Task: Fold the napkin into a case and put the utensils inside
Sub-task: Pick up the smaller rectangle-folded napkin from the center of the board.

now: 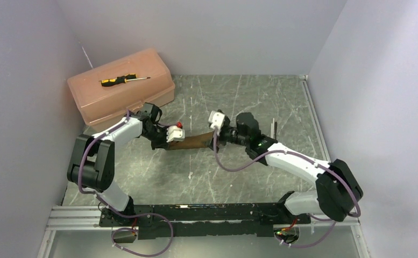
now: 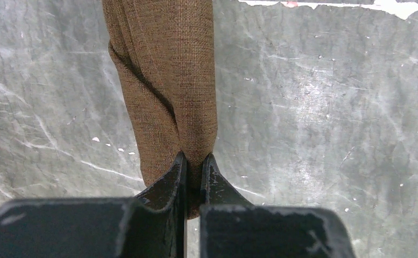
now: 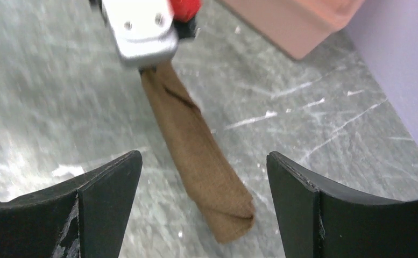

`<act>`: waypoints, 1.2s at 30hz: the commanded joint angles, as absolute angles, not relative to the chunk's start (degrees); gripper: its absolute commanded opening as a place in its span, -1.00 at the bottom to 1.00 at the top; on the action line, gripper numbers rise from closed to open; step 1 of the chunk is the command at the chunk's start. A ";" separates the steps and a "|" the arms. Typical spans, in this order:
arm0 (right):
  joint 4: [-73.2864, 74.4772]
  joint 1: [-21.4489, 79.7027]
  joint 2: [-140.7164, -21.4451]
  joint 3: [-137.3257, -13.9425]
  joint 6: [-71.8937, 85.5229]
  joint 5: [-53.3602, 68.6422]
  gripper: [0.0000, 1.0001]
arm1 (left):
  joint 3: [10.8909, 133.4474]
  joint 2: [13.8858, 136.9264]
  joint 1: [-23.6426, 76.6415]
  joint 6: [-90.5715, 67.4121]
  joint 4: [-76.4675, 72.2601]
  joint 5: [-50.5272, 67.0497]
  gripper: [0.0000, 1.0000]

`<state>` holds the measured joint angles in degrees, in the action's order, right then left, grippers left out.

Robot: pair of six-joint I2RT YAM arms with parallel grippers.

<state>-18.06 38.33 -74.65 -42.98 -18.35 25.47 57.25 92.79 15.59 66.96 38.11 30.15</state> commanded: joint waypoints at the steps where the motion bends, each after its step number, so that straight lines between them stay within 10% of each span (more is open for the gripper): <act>1: -6.20 43.46 -79.36 -40.89 -38.67 18.42 0.78 | 58.01 89.99 15.25 65.50 39.86 31.33 -0.95; 22: -22.57 47.24 -97.51 -42.71 -52.59 10.29 0.44 | 56.52 89.64 14.77 66.96 38.75 30.23 -0.95; 36: -34.21 50.13 -96.55 -39.06 -56.59 6.43 0.60 | 56.78 89.59 14.24 67.00 38.64 30.29 -0.95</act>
<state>-26.79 51.07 -91.55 -36.12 -52.25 8.12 56.64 91.44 14.52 66.78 38.44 29.52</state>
